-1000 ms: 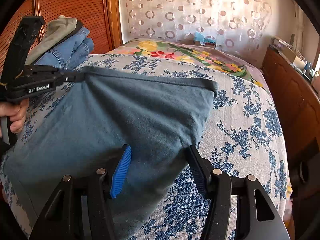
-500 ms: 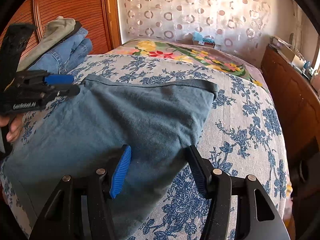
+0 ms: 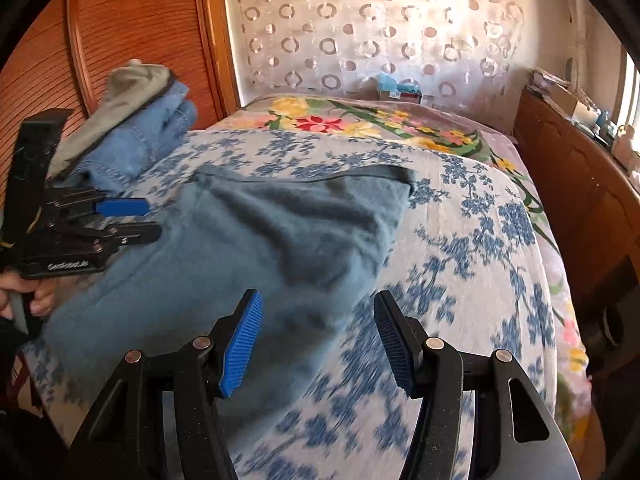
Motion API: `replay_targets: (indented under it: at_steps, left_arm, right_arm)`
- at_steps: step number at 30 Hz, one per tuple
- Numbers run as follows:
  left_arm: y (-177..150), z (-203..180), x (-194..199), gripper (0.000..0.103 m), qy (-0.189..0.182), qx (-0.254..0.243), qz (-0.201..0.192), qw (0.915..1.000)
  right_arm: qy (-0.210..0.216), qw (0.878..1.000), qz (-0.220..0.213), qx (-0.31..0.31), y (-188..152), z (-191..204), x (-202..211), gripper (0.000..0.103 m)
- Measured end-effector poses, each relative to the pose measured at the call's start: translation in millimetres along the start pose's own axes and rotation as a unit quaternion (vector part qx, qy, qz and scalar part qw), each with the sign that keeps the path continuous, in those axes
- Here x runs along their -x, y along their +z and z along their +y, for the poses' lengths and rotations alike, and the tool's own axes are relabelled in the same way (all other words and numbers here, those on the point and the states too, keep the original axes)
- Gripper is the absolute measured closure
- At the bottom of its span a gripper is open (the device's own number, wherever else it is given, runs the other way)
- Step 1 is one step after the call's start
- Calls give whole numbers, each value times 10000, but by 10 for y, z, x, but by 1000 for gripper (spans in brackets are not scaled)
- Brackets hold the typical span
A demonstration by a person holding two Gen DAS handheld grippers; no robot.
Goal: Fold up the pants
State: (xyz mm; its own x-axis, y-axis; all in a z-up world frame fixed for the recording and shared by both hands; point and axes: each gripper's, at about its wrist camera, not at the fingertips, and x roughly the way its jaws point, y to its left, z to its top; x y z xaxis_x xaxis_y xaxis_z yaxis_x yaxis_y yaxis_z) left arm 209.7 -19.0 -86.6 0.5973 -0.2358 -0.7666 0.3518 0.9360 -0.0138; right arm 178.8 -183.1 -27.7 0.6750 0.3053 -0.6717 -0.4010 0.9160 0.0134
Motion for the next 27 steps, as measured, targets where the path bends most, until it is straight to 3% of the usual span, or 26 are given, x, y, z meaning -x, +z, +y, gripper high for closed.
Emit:
replay_targets:
  at_steps: [20,27]
  left_arm:
    - [-616,-256,460,56,-96,147,-98,9998]
    - [-823,-277,553,56,-44,252,-120,9996]
  right_arm:
    - [340,9987,117,-360,-680,312,584,43]
    - [471,9981,172,-366,-809,387,637,52]
